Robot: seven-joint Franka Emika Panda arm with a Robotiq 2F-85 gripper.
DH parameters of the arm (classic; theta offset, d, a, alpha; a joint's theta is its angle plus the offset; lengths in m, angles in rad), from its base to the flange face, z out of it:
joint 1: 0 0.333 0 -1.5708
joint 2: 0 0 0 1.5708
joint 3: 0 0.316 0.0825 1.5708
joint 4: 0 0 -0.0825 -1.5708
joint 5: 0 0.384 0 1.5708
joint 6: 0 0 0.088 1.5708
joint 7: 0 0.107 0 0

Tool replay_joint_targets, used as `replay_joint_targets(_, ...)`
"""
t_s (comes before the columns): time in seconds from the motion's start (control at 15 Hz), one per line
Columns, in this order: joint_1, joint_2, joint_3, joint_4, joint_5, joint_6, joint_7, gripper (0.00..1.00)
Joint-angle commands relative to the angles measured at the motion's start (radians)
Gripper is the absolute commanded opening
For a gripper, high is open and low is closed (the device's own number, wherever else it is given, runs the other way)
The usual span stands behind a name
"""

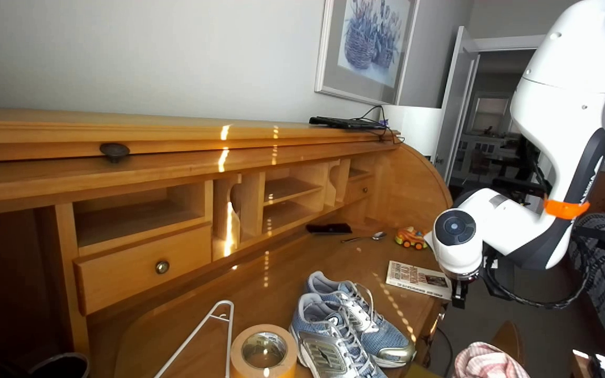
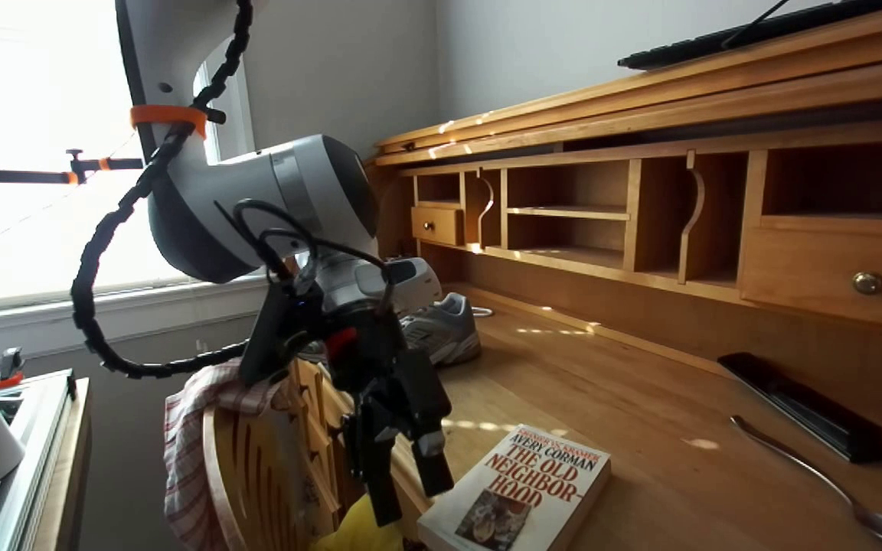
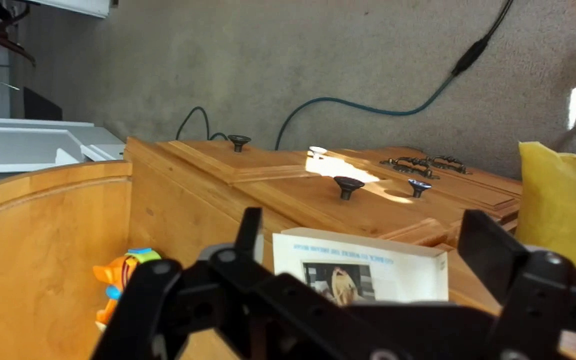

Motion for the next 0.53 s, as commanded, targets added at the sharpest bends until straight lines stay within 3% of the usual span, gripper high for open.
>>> replay_joint_targets(0.0,-0.092,0.031,0.1,0.01,-0.079,-0.056,0.125,1.0)
replay_joint_targets(0.47,-0.171,0.085,0.182,0.041,-0.148,-0.105,0.236,1.0)
